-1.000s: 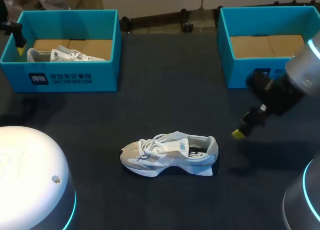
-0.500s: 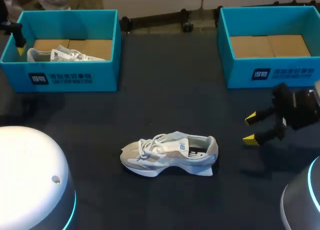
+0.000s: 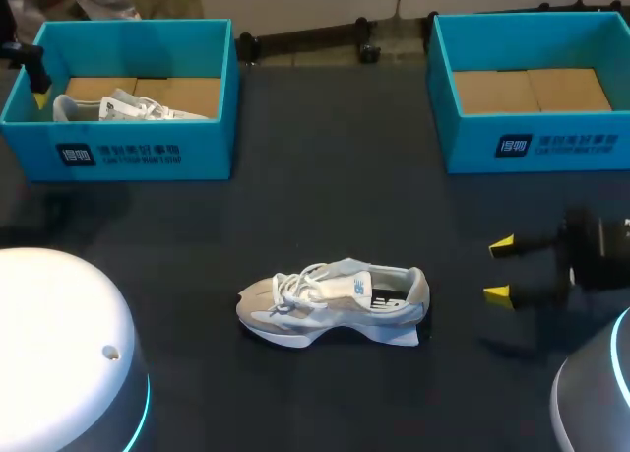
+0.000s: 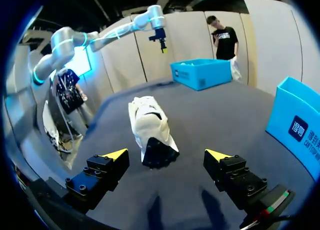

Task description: Take the shoe out of the shoebox, open the shoe tongue, remove and reinsert the insole, then place the shoe into the shoebox

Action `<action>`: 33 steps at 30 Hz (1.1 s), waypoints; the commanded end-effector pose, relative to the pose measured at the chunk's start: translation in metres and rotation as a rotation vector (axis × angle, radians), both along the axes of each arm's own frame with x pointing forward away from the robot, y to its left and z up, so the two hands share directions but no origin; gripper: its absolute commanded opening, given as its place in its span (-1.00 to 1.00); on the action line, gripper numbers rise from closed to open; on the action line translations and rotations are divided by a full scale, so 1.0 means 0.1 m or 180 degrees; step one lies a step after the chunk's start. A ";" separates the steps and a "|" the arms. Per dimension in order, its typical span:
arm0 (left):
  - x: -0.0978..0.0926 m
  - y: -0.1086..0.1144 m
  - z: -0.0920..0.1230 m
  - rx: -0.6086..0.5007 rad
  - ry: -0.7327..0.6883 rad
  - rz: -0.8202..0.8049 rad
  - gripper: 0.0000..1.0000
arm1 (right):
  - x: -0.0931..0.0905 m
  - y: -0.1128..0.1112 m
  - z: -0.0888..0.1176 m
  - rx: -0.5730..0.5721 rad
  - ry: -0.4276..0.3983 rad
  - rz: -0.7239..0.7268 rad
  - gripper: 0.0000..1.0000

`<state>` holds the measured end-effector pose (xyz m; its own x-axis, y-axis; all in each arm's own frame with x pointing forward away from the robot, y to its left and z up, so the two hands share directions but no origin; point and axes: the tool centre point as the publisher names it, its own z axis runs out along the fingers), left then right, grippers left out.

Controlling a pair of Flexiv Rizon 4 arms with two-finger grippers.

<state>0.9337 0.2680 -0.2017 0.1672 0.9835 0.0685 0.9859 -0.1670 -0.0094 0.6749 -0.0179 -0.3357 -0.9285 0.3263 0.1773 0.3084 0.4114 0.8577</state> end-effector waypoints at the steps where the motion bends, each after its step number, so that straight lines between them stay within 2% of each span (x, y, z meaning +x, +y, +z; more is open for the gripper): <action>1: -0.01 0.00 0.00 0.0006 -0.0004 -0.0003 1.00 | -0.06 0.01 -0.09 0.0278 -0.0178 -0.0019 1.00; 20: -0.01 0.00 0.00 0.0006 -0.0004 -0.0003 1.00 | -0.03 0.14 -0.60 0.0522 -0.0305 0.0121 1.00; 27: -0.01 0.00 0.00 0.0006 -0.0004 -0.0003 1.00 | -0.05 0.16 -0.63 0.0544 -0.0471 0.0207 1.00; 33: -0.01 0.00 0.00 0.0006 -0.0004 -0.0003 1.00 | -0.04 0.27 -0.61 0.0452 -0.0482 0.0229 1.00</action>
